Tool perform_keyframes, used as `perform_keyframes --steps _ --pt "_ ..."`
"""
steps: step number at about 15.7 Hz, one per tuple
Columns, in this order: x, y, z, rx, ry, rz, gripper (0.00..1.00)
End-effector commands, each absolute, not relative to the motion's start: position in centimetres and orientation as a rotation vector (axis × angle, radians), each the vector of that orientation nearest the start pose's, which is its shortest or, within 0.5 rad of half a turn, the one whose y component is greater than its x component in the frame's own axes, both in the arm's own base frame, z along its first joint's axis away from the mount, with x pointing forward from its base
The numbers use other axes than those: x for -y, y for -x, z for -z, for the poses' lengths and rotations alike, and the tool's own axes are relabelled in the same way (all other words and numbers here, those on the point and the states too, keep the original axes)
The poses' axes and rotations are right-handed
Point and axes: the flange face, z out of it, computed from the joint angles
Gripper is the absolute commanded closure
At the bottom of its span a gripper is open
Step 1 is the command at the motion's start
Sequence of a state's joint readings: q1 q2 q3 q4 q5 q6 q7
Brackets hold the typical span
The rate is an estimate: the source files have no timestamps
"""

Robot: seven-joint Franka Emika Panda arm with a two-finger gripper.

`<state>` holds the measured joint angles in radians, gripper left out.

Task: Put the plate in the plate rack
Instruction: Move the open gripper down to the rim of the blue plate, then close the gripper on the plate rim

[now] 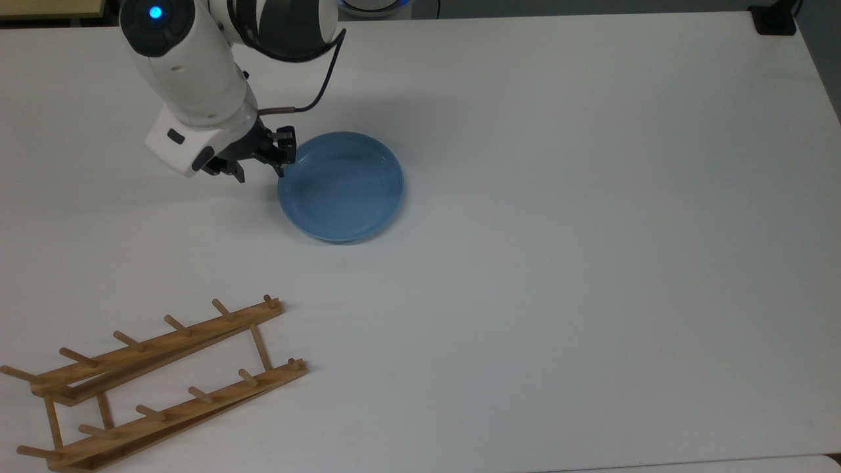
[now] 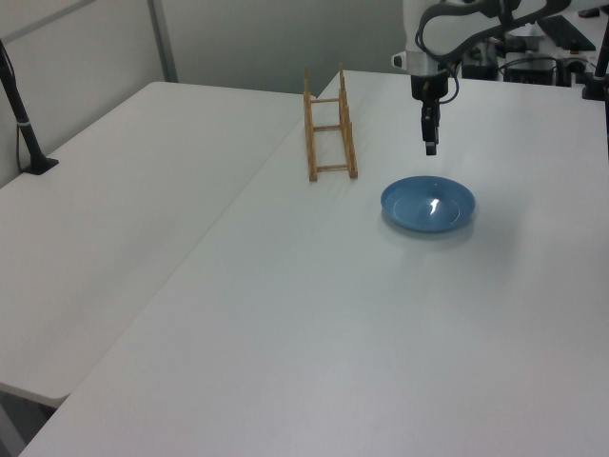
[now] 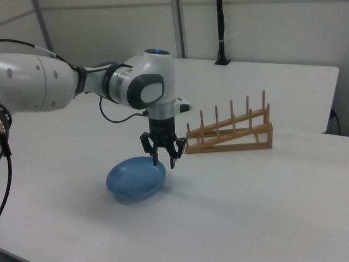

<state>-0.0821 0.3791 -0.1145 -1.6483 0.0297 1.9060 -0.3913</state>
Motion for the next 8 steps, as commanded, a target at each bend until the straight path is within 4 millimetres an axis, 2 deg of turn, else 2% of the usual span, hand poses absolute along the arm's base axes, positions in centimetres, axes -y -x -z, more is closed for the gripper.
perform_keyframes --steps 1,6,8 --pt "11.1 -64.3 -34.8 0.345 3.101 -0.185 0.44" --pt "10.3 -64.4 -33.0 0.389 3.110 -0.223 0.44" --pt "9.9 -64.5 -32.3 0.395 3.105 -0.237 0.52"
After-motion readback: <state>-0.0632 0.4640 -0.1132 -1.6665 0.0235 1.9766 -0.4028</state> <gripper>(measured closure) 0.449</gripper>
